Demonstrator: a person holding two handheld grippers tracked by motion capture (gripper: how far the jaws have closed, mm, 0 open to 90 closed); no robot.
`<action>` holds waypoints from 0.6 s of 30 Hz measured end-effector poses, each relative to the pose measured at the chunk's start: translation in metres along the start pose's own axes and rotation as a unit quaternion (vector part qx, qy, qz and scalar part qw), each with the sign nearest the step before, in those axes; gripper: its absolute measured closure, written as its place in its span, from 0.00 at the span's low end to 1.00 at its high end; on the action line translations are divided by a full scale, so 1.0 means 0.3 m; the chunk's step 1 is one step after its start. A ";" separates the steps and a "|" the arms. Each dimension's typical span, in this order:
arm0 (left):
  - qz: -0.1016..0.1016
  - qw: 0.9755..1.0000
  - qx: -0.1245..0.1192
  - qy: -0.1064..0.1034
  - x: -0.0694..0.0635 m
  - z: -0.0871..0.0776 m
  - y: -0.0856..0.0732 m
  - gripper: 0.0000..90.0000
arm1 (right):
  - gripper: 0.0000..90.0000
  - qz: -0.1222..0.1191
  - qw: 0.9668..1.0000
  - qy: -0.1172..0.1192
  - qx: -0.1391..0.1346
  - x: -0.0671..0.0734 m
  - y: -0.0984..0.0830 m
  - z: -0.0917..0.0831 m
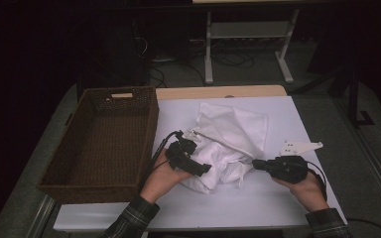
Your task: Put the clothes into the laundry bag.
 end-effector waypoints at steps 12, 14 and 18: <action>0.020 1.000 0.007 -0.018 0.012 0.078 -0.043 0.34 | 0.99 -0.001 1.000 -0.002 0.002 -0.007 -0.001 0.001; 0.023 1.000 0.007 -0.017 0.017 0.077 -0.044 0.42 | 0.99 -0.001 1.000 -0.003 0.003 -0.007 0.000 0.003; 0.021 1.000 0.008 -0.012 0.018 0.073 -0.041 0.56 | 0.99 -0.002 1.000 -0.005 0.001 -0.005 0.003 -0.001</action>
Point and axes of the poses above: each handheld gripper's, and its own axes: z roughly forward along the jaws, y roughly out of its top, x roughly to its left, the point moved 2 cm from there along z, roughly forward along the jaws, and after that the axes turned 11 degrees about y, right-handed, at the moved point
